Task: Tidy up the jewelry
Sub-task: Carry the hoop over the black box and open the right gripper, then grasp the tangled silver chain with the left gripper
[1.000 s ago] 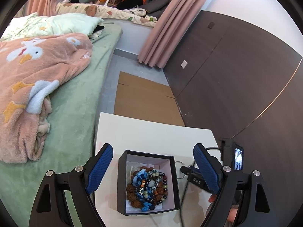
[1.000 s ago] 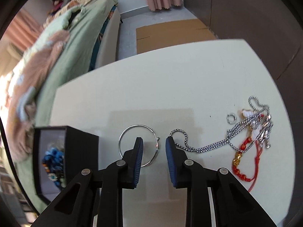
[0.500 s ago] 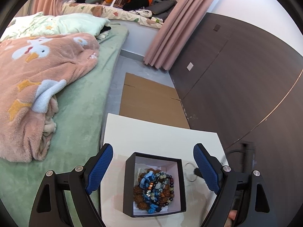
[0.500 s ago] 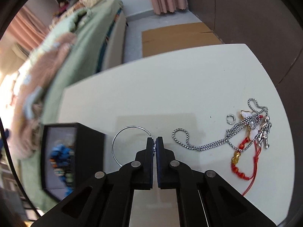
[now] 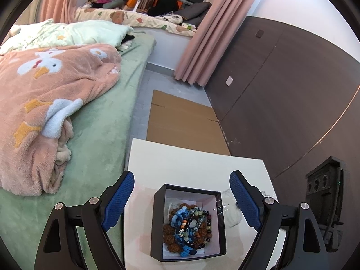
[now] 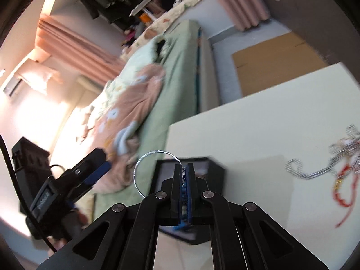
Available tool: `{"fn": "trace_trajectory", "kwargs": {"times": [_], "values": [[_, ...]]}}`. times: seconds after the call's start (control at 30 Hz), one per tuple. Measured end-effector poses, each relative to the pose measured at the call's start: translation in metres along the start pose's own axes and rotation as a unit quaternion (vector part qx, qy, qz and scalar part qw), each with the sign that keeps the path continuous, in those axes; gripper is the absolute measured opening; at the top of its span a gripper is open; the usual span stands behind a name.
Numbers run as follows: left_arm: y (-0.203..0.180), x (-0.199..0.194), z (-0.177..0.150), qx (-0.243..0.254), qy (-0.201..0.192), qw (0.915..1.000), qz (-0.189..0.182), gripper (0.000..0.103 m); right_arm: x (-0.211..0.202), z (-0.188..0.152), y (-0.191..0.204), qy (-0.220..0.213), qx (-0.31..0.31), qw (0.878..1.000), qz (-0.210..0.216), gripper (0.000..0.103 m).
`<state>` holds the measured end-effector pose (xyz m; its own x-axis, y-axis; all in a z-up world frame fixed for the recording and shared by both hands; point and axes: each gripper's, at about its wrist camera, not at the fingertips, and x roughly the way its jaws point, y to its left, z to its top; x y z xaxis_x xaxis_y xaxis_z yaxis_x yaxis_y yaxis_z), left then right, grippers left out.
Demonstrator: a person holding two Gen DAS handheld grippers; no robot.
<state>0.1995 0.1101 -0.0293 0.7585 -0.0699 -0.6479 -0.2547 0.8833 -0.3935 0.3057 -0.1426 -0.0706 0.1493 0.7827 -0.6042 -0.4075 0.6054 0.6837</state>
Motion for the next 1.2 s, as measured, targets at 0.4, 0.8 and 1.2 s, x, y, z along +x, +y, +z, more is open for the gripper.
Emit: {"fn": "trace_trajectory", "kwargs": {"times": [0.4,0.8,1.2], "values": [[-0.019,0.001,-0.006,0.023,-0.006,0.9997,-0.010,0.087,-0.053,0.002,-0.034,-0.042,0.019,0.997,-0.069,0.071],[-0.083,0.031,-0.023,0.086,0.026,0.9955,-0.029,0.087,-0.113,0.004,-0.101,-0.061,0.081,0.990,-0.101,0.090],[-0.152,0.068,-0.046,0.149,0.092,0.9821,-0.069,0.087,-0.150,0.004,-0.146,-0.083,0.152,0.979,-0.106,0.090]]}}
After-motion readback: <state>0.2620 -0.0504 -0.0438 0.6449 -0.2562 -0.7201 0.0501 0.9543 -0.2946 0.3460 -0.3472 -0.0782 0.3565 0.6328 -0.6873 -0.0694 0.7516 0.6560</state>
